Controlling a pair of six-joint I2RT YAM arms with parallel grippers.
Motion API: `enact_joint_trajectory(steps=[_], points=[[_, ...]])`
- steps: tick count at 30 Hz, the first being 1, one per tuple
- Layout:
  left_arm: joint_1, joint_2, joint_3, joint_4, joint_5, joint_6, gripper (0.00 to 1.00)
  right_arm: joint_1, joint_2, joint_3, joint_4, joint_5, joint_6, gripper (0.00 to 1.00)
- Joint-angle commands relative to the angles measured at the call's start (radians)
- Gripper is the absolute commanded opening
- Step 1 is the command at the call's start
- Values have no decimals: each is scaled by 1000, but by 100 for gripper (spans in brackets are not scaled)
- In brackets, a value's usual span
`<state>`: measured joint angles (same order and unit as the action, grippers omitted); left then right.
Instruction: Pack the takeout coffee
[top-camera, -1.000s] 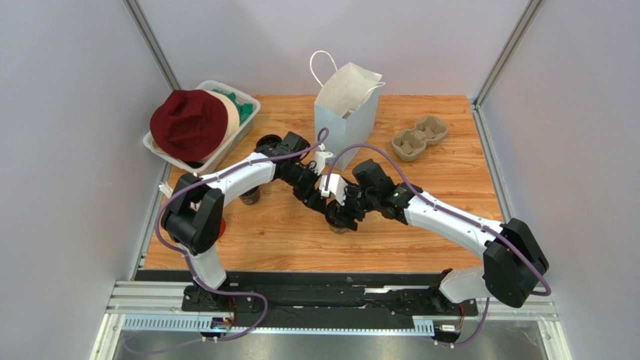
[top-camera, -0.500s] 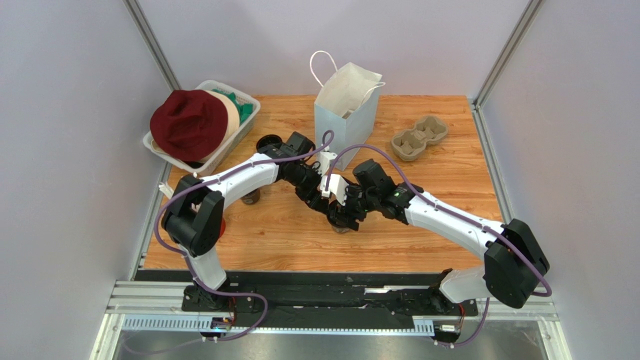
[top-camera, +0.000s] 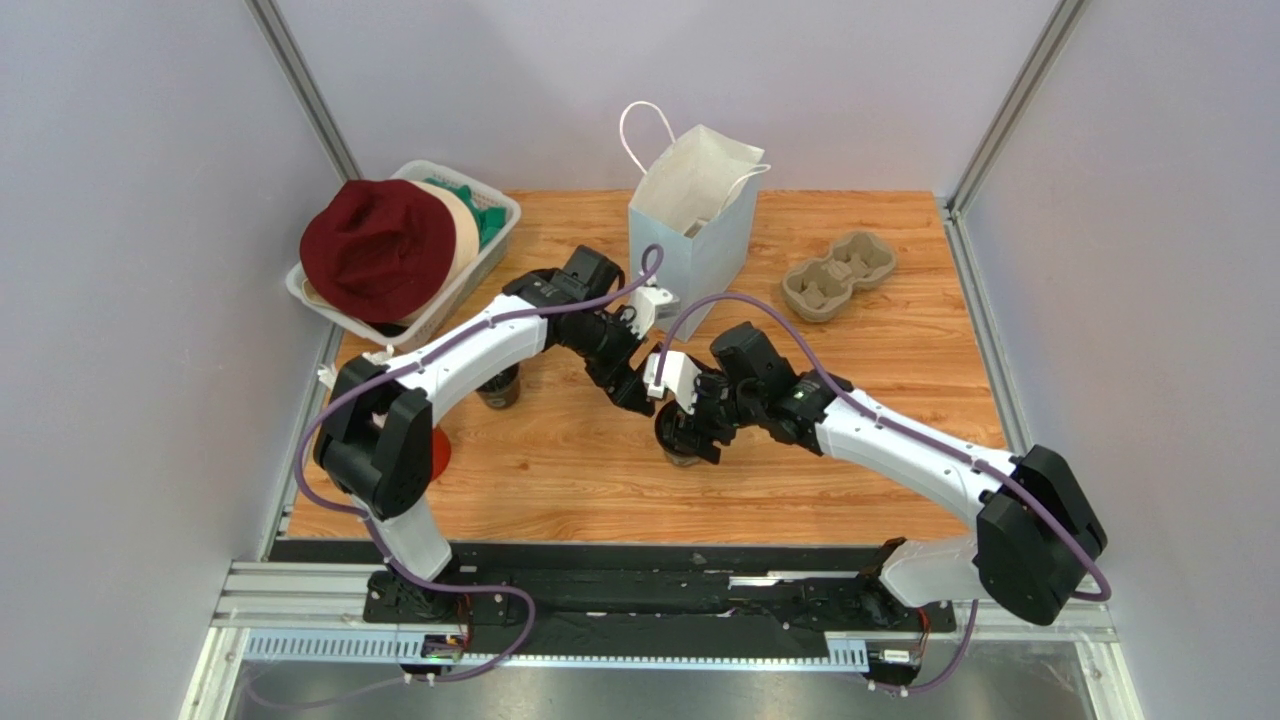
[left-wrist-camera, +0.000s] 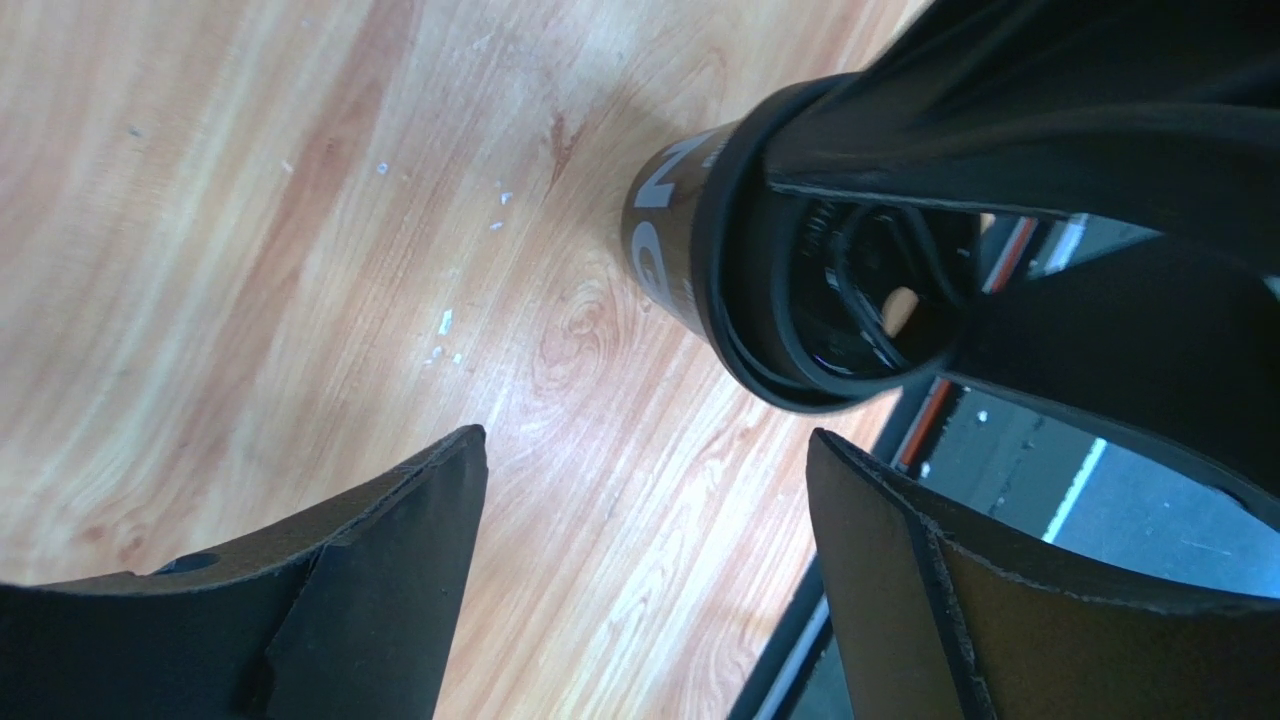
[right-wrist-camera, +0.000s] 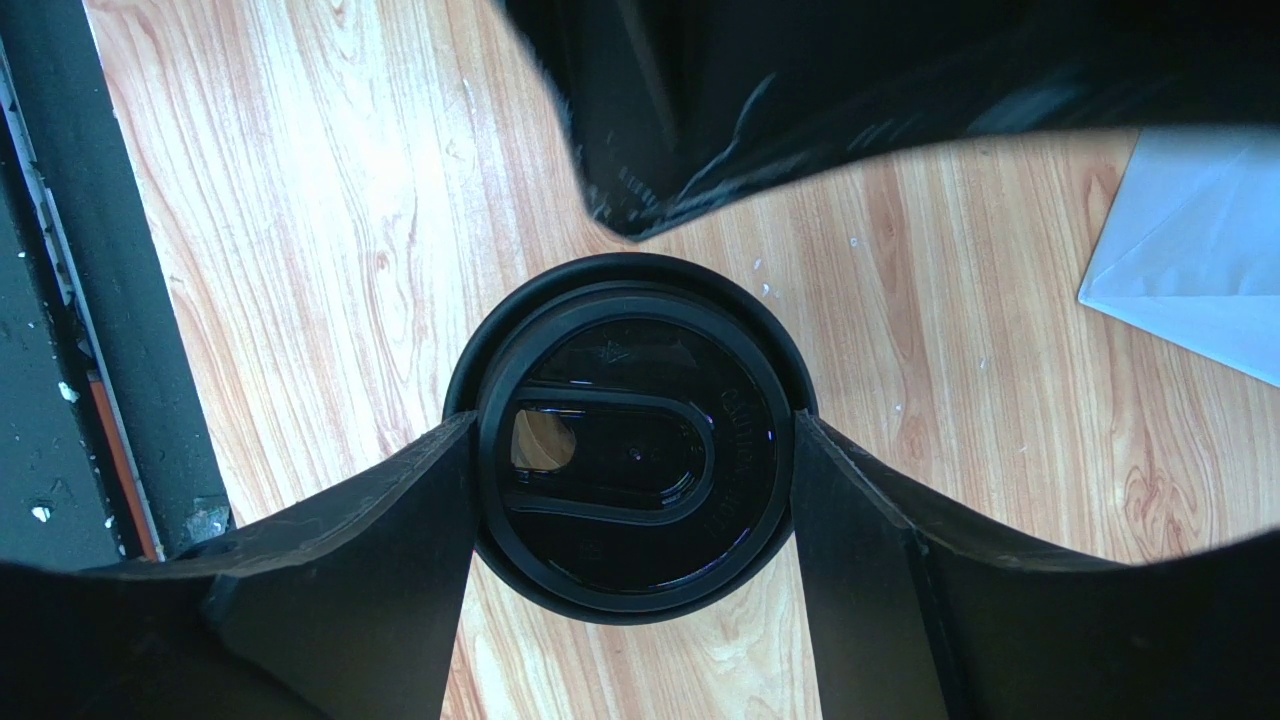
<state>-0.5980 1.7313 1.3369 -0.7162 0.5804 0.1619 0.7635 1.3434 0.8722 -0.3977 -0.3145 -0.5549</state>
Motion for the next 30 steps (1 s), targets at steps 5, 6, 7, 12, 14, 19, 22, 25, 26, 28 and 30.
enact_joint_trajectory(steps=[5, 6, 7, 12, 14, 19, 22, 25, 26, 28, 30], points=[[69, -127, 137, -123, 110, 39, 88, -20, 36, -67, -194, 66, -4, 70], [85, -136, 174, -144, 116, 54, 88, -24, 33, -65, -194, 61, 0, 70], [92, -141, 195, -201, 116, 71, 88, -30, 30, -62, -197, 49, 0, 70], [124, -200, 317, -324, 73, 114, 89, -35, 37, -45, -205, 45, 0, 71], [133, -220, 349, -364, 41, 108, 90, -35, 43, -38, -205, 49, 0, 70], [161, -274, 415, -474, -2, 116, 93, -35, 59, -19, -208, 78, 9, 71], [178, -331, 340, -435, -10, 116, 94, -35, 71, -15, -213, 104, 13, 71], [181, -381, 248, -379, -36, 116, 95, -35, 83, 8, -220, 106, 30, 67], [182, -386, 239, -373, -50, 113, 95, -35, 83, 20, -230, 103, 35, 63], [182, -392, 229, -364, -51, 102, 95, -33, 80, 28, -237, 97, 42, 61], [181, -389, 228, -356, -51, 93, 95, -33, 77, 31, -240, 98, 44, 59]])
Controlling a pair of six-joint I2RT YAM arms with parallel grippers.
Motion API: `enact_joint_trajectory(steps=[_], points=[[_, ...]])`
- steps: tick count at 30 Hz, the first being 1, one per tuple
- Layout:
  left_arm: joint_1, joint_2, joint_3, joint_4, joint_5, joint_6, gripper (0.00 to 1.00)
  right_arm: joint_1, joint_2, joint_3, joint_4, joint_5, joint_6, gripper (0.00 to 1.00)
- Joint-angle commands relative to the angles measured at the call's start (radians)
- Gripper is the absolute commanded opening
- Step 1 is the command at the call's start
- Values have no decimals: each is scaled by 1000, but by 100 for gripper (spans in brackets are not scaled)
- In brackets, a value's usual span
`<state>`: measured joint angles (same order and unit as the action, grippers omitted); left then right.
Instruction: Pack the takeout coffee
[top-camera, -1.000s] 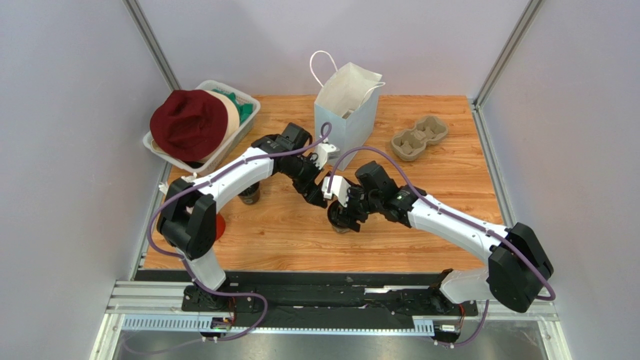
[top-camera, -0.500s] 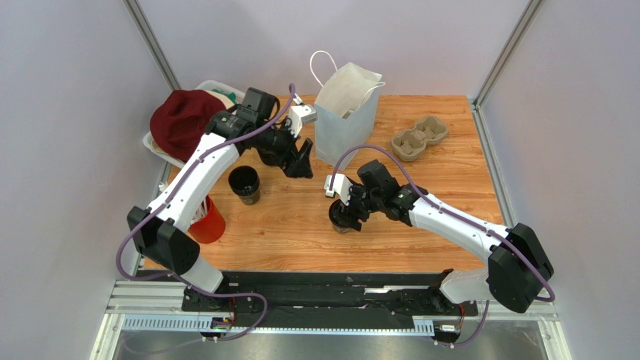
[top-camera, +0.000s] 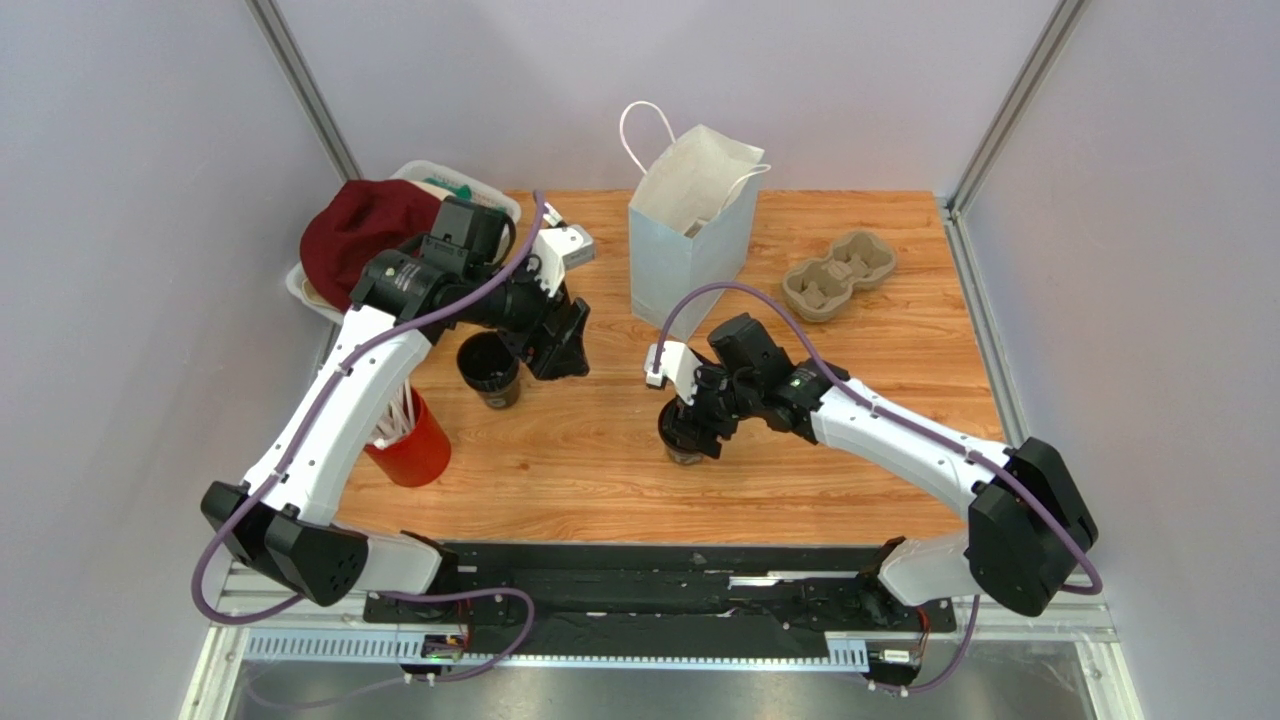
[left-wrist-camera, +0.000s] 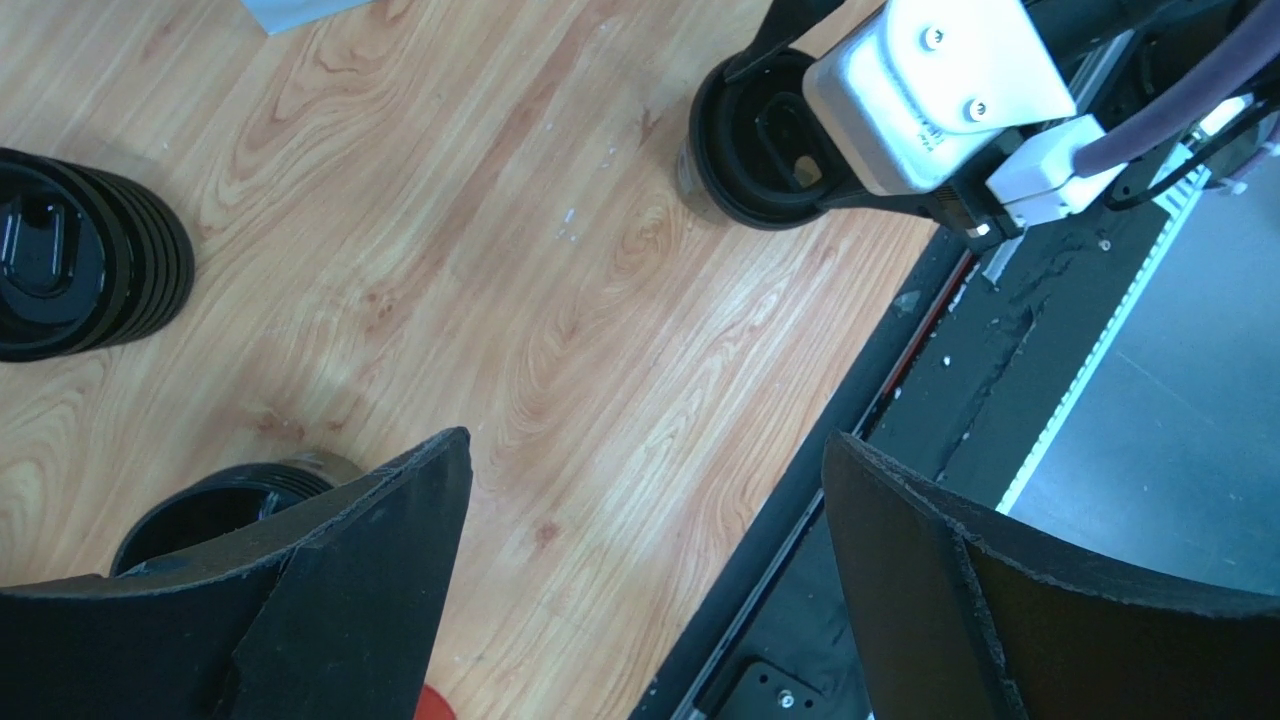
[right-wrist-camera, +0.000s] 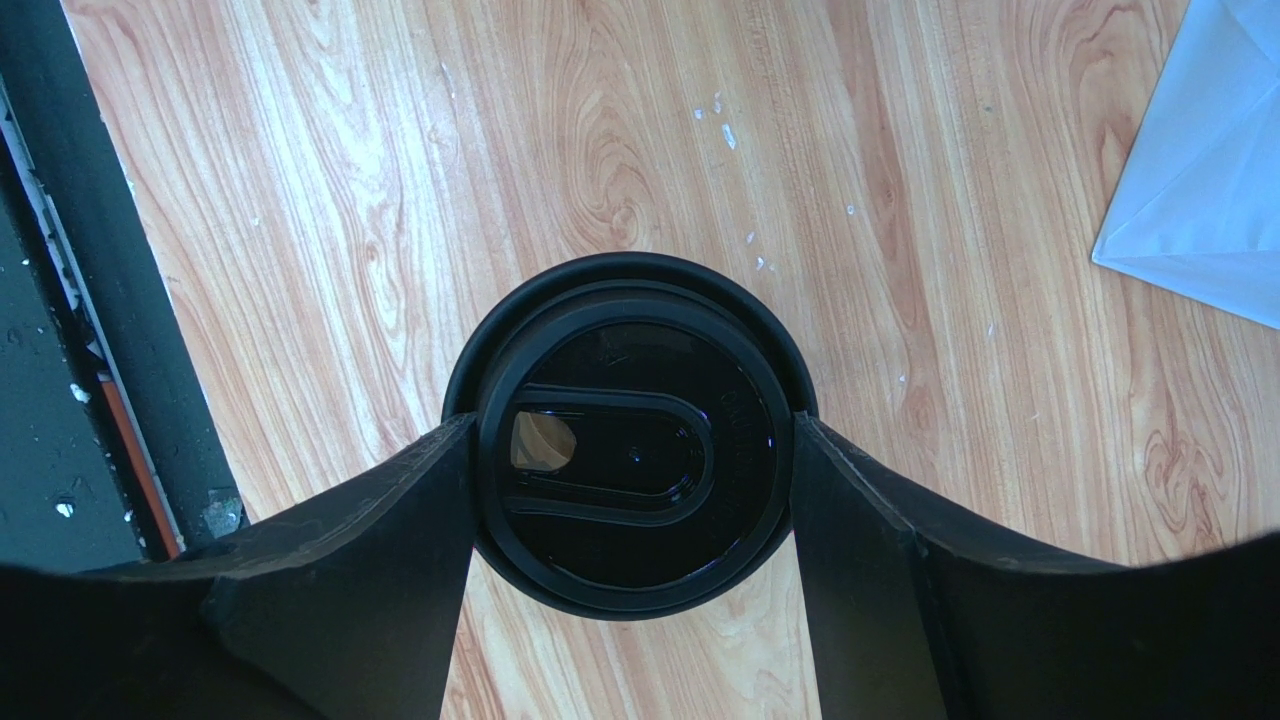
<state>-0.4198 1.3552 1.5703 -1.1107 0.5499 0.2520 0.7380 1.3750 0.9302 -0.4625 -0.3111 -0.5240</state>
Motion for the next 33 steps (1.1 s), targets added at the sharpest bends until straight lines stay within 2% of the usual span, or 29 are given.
enact_joint_trajectory(steps=[1, 3, 7, 25, 33], points=[[3, -13, -7, 49, -25, -2, 95, -8, 41, -28, -176, 99, 13, 57], [3, -11, -18, 61, -48, -11, 95, -8, 35, -25, -177, 106, 15, 54], [3, -16, -38, 94, -71, -17, 95, -8, 19, -19, -182, 110, 21, 42], [3, -21, -70, 137, -90, -33, 95, -52, -53, 5, -174, 113, 61, 25], [4, -34, -81, 149, -102, -34, 94, -66, -66, 13, -166, 124, 82, 26]])
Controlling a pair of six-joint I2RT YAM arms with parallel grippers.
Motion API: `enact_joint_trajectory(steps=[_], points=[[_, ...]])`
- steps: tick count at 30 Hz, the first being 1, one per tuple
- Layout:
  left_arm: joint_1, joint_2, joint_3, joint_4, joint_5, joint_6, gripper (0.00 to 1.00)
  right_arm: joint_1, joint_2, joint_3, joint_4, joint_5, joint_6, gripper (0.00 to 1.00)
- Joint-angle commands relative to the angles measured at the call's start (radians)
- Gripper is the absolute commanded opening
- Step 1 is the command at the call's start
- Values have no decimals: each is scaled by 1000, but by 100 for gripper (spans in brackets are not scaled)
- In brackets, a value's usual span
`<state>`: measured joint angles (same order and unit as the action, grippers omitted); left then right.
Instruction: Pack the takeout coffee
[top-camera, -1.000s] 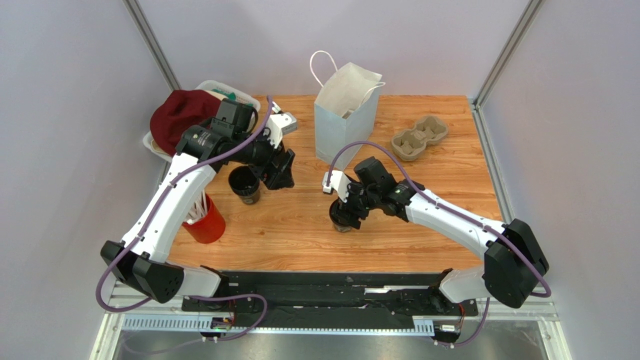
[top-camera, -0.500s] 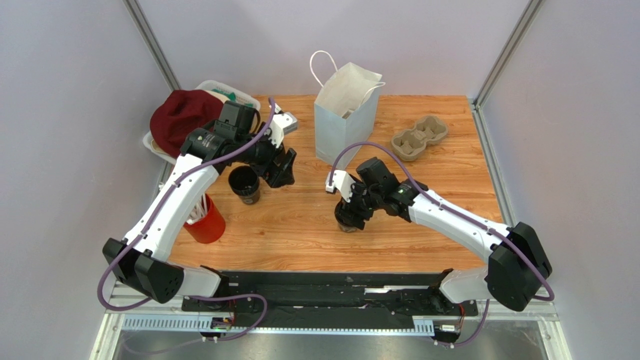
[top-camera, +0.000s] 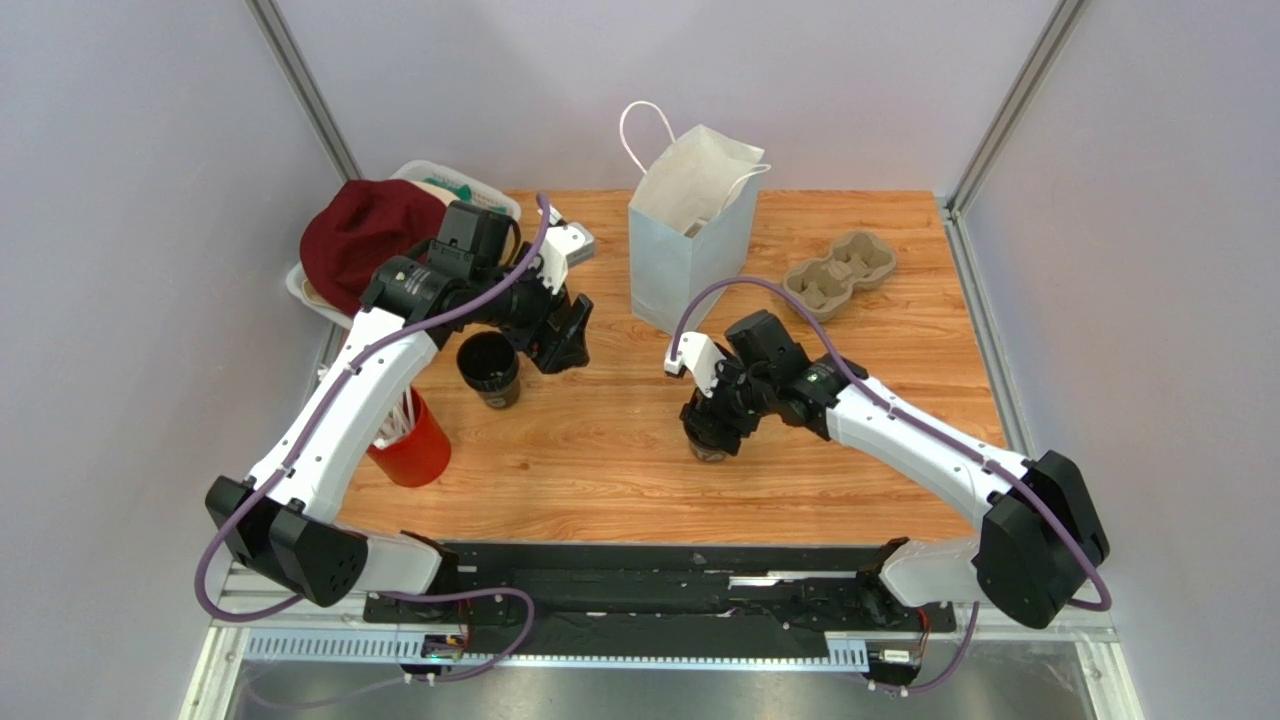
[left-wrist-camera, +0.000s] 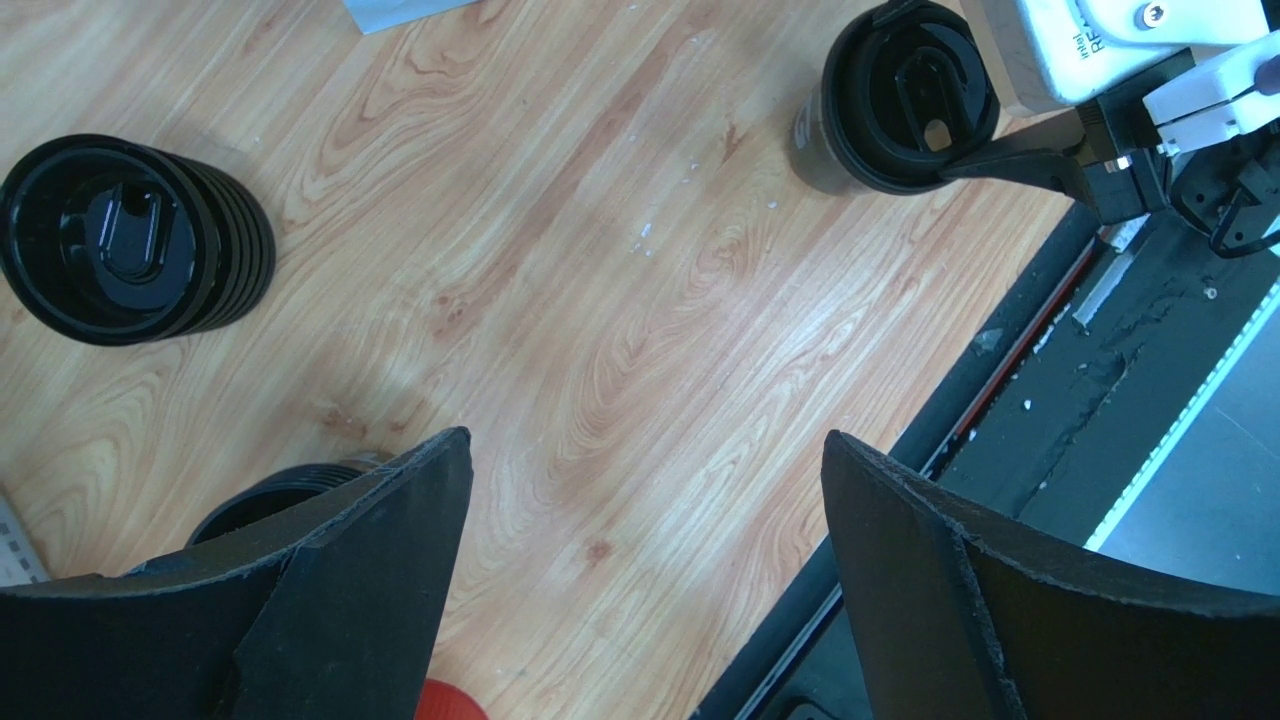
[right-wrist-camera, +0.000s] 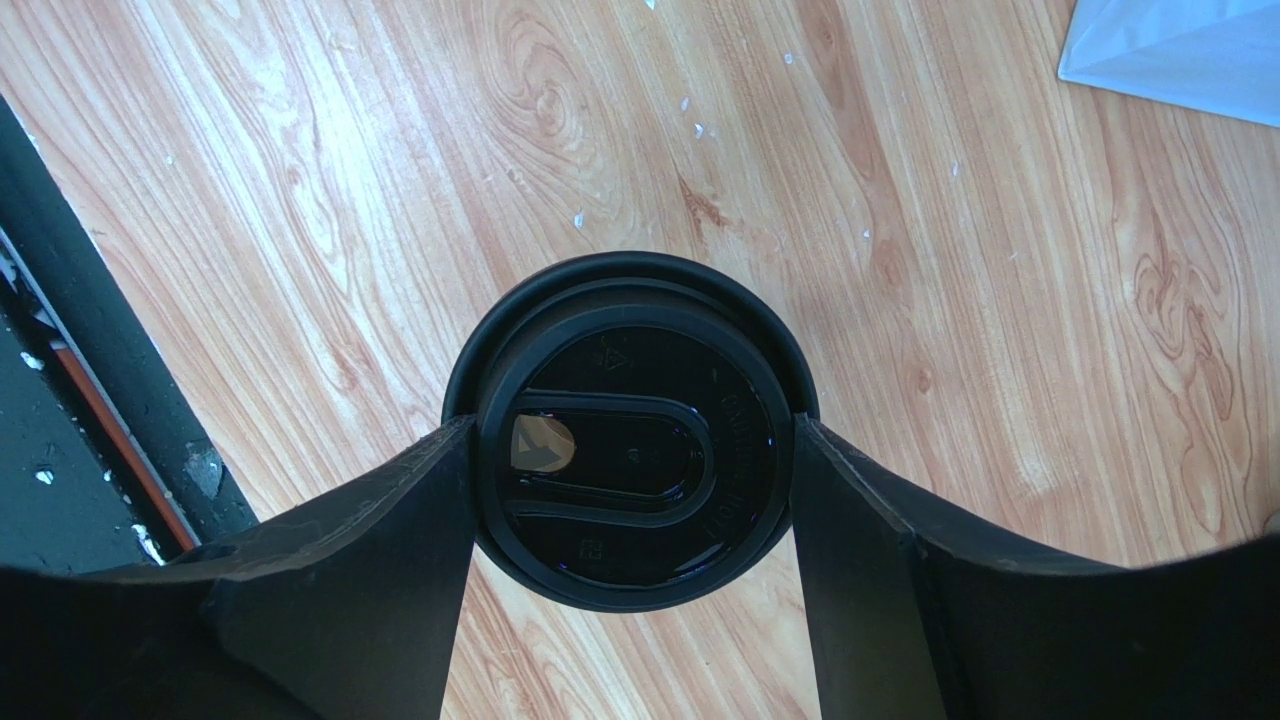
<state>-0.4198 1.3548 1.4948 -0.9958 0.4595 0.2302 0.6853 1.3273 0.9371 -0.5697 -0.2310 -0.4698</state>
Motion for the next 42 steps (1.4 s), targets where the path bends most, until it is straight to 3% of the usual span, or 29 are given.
enact_joint_trajectory(steps=[1, 12, 24, 32, 35, 38, 42], points=[[1, -37, -7, 36, -12, -11, 94, -16, -26, 6, -50, 51, 31, 25], [3, -25, -7, 36, -12, -12, 94, -67, -42, 6, -7, 165, 77, 9], [3, -14, -1, 33, -7, -17, 94, -113, -86, 38, 27, 229, 140, 8], [3, 7, 5, 29, 1, -19, 94, -119, -48, 17, 30, 191, 143, 15], [3, 7, -1, 32, 4, -19, 94, -121, -13, 12, 33, 170, 148, 25], [3, 0, -5, 37, 2, -19, 94, -122, 6, 11, 34, 160, 146, 27], [3, 0, -5, 37, 2, -20, 94, -125, -11, 5, 42, 154, 143, 41]])
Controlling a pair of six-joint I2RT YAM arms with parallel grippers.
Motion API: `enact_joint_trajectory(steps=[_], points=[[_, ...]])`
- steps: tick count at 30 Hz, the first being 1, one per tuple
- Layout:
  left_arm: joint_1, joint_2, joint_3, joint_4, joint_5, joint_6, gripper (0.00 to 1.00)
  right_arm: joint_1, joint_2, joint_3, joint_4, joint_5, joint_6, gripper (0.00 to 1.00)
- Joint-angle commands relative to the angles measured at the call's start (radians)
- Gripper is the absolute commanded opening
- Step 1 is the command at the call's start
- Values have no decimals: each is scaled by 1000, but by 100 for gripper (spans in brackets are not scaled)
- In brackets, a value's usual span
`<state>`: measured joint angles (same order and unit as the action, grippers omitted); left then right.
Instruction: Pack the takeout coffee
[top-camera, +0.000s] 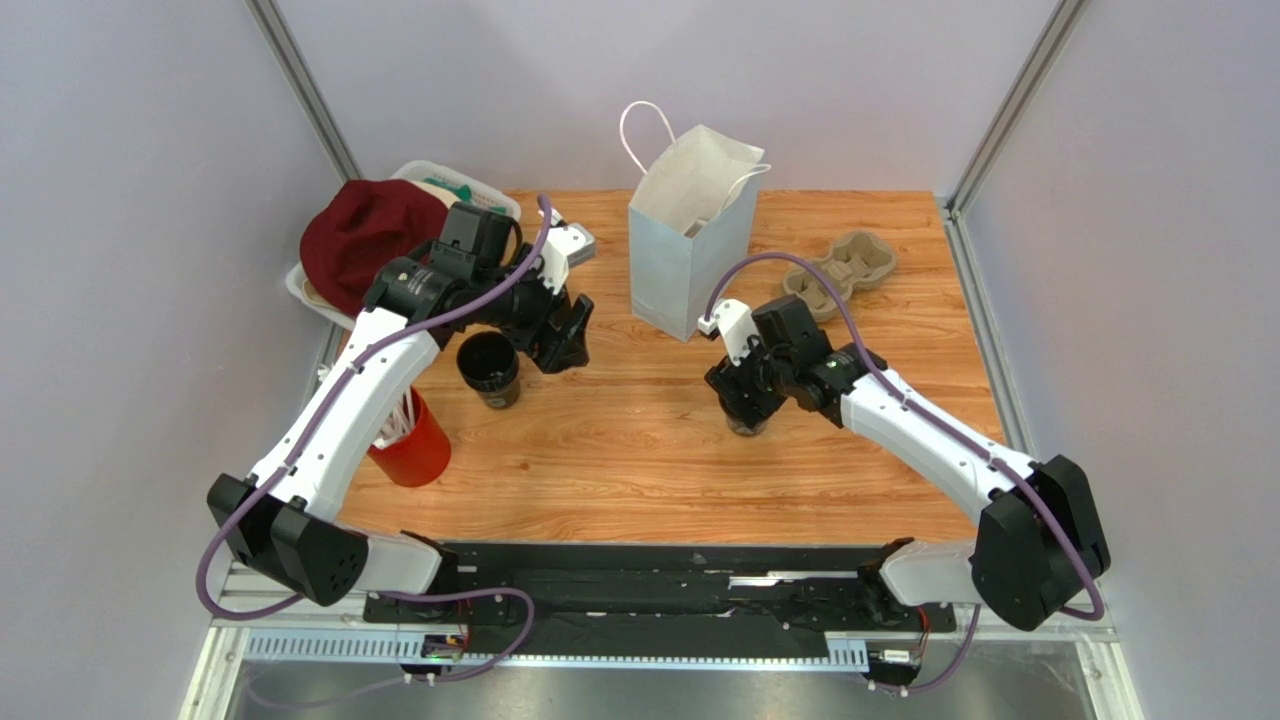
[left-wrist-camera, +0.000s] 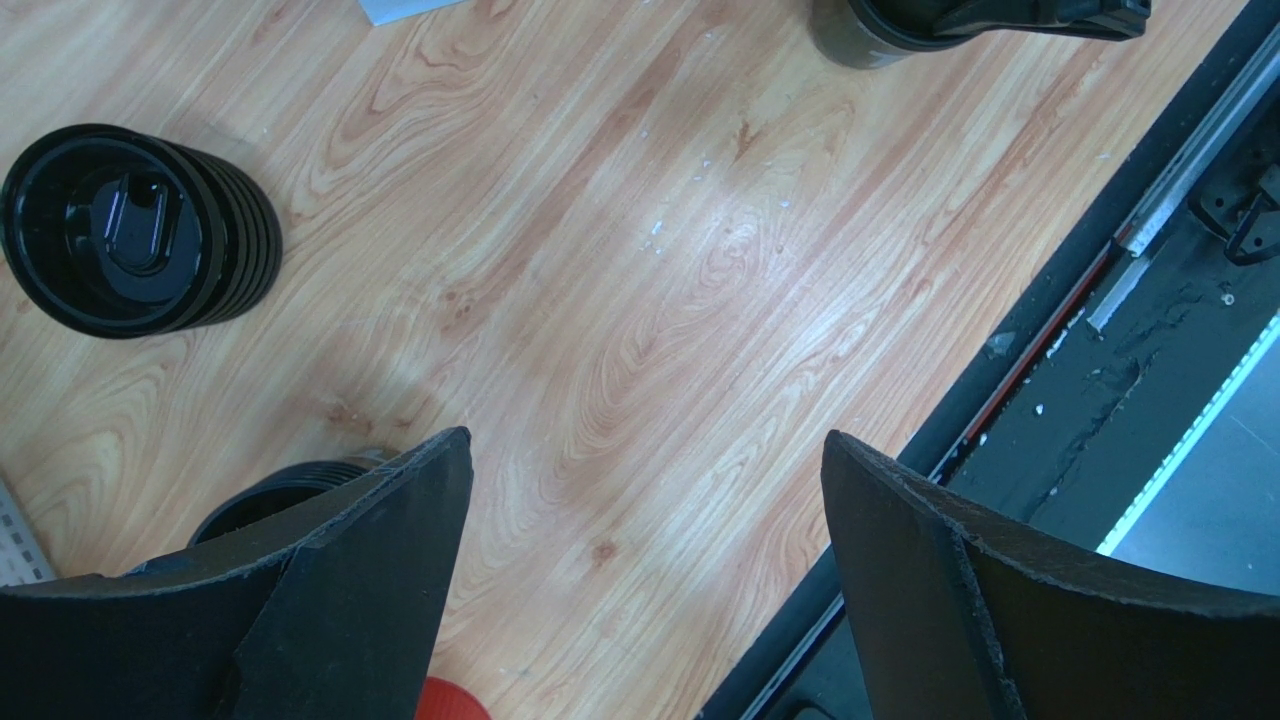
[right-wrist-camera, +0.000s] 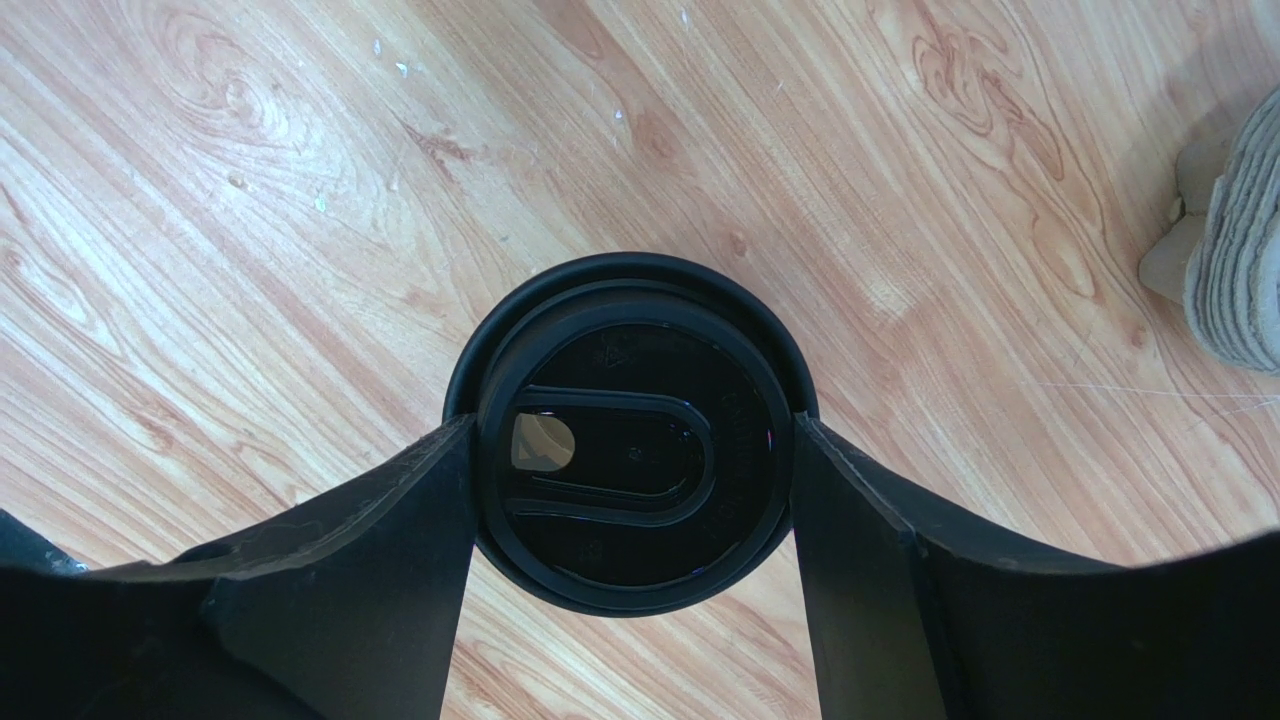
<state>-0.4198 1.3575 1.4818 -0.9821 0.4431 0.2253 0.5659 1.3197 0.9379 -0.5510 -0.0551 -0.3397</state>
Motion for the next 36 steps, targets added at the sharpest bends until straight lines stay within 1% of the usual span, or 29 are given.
enact_joint_trajectory(steps=[1, 2, 5, 6, 8, 9, 12, 15, 25, 27, 34, 36], points=[[3, -1, 9, 25, 17, -15, 94, -8, -8, 1, 23, -23, 11, 43], [3, 0, 9, 23, 19, -15, 94, -9, -10, -1, 25, -25, 11, 44], [3, 5, 12, 22, 17, -15, 94, -17, -13, -2, 22, -28, 11, 60], [3, 6, 14, 20, 17, -15, 94, -18, -13, -2, 20, -31, 10, 71], [3, 0, 12, 22, 16, -15, 94, -21, -20, -2, 20, -35, 8, 79], [3, 0, 11, 22, 17, -17, 94, -20, -27, -2, 20, -35, 7, 85], [3, -6, 8, 26, 16, -15, 94, -23, -43, -1, 23, -26, 5, 91], [3, -8, 6, 25, 14, -17, 94, -27, -60, -4, 29, -25, 5, 95], [3, -3, 8, 25, 13, -18, 94, -32, -79, 4, 10, -46, 1, 95], [3, -1, 8, 25, 14, -17, 94, -32, -79, -7, 22, -20, -1, 96], [1, 6, 9, 23, 19, -20, 94, -29, -80, -40, 63, 0, -21, 97], [1, 11, 8, 23, 23, -18, 94, -12, -97, -62, 95, 39, -36, 97]])
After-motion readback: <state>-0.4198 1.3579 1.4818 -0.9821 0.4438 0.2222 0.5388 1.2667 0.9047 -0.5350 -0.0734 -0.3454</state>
